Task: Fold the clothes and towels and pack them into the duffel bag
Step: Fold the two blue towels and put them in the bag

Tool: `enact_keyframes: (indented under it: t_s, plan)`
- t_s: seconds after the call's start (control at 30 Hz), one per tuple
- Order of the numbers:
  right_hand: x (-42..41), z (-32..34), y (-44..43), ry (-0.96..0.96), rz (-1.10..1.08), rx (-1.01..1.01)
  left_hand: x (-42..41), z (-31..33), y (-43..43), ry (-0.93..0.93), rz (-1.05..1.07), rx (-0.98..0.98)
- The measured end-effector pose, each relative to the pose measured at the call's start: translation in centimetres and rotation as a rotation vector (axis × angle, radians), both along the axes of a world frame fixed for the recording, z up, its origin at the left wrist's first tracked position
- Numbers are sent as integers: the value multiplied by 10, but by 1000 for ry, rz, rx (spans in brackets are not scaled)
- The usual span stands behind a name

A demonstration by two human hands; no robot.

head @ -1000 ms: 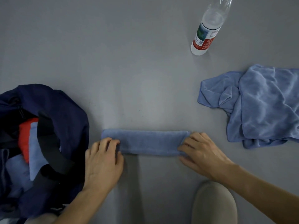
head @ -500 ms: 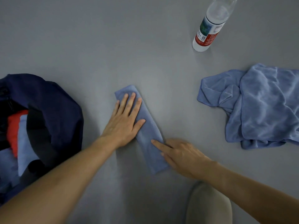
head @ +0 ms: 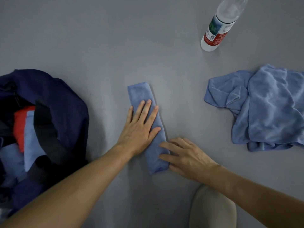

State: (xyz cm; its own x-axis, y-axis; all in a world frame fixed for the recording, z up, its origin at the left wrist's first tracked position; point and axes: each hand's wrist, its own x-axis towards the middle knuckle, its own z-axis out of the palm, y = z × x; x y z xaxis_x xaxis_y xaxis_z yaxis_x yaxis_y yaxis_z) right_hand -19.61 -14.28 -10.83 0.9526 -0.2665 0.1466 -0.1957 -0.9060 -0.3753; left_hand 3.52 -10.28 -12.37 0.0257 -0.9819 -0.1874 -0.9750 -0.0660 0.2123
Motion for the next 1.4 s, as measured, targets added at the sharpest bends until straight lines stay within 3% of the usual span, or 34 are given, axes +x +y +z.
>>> enact_keyframes:
  t_s: [0.07, 0.17, 0.23, 0.37, 0.5, 0.63, 0.73, 0.83, 0.93, 1.13, 1.27, 1.4]
  plan:
    - [11, 7, -1, 21, -93, 198, -3, 13, 4, 107, 39, -82]
    - [28, 12, -4, 98, -412, 495, -8, 45, 22, 502, 326, -218]
    - [38, 11, -4, 112, -553, 576, -12, 60, 39, 721, 482, -66]
    - [57, 15, -12, 167, -771, 685, -16, 54, 55, 855, 548, 89]
    - [63, 20, -16, 154, -791, 708, -20, 37, 45, 777, 719, -6]
    - [43, 14, -17, 0, -332, 87, -17, 32, 33, 646, 693, -16]
    - [26, -4, -23, 159, -126, -86, -19, 31, 38, 444, 575, -63]
    - [26, -13, -26, 170, -142, -82, -22, 24, 44, 225, 338, -303]
    - [35, -10, -32, 168, -173, -55, -19, 9, 49, 147, 109, -450]
    - [41, -4, -36, 163, -176, 100, -6, 5, 62, 173, 40, -205]
    - [45, 20, -39, 156, -210, 228, -8, 23, 57, 428, 242, -107]
    - [41, 31, -34, 277, -350, 495, -6, 39, 62, 532, 328, 41]
